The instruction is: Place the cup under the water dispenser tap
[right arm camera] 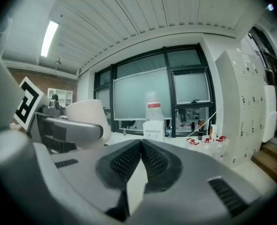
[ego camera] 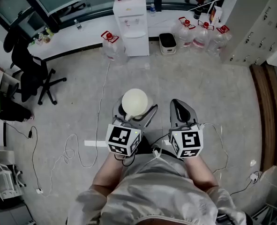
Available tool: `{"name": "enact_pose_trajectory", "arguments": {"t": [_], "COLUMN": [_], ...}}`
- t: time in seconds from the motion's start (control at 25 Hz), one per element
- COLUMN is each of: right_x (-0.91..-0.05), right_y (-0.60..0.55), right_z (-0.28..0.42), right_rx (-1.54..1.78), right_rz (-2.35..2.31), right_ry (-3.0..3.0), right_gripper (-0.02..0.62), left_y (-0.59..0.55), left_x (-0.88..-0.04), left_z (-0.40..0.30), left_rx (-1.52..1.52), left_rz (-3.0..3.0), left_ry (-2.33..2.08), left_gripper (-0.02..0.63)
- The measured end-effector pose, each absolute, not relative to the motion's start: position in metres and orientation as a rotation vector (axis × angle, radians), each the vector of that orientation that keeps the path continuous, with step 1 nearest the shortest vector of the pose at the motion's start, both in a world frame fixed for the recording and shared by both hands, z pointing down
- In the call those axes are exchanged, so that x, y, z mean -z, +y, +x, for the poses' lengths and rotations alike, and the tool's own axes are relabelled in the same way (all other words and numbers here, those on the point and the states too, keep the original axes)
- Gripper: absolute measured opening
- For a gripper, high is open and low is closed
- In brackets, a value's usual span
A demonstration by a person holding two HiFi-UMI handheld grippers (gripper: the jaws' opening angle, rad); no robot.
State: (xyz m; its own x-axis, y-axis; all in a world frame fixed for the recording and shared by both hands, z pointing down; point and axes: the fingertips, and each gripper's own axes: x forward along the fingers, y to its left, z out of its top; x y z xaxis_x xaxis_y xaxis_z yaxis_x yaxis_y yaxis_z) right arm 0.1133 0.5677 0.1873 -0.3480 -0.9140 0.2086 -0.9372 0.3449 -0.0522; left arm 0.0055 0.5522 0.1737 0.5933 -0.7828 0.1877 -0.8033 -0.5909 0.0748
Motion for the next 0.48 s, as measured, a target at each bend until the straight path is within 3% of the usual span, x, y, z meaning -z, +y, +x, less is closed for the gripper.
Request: {"name": "enact_pose_trajectory", "arguments": {"t": [0.48], "right_x": [-0.22], "right_y": [0.52], "right_z": [0.109], "right_rx": [-0.323], "right_rz": [1.724], "right_ry": [-2.415], "right_gripper": [0.028], "left_y": [0.494], "left_x": [-0.197], "left_z": [-0.012], "left_rx": [-0.218], "left_rz": [2.66], "left_ry": [-1.32], "left_gripper": [0.445]}}
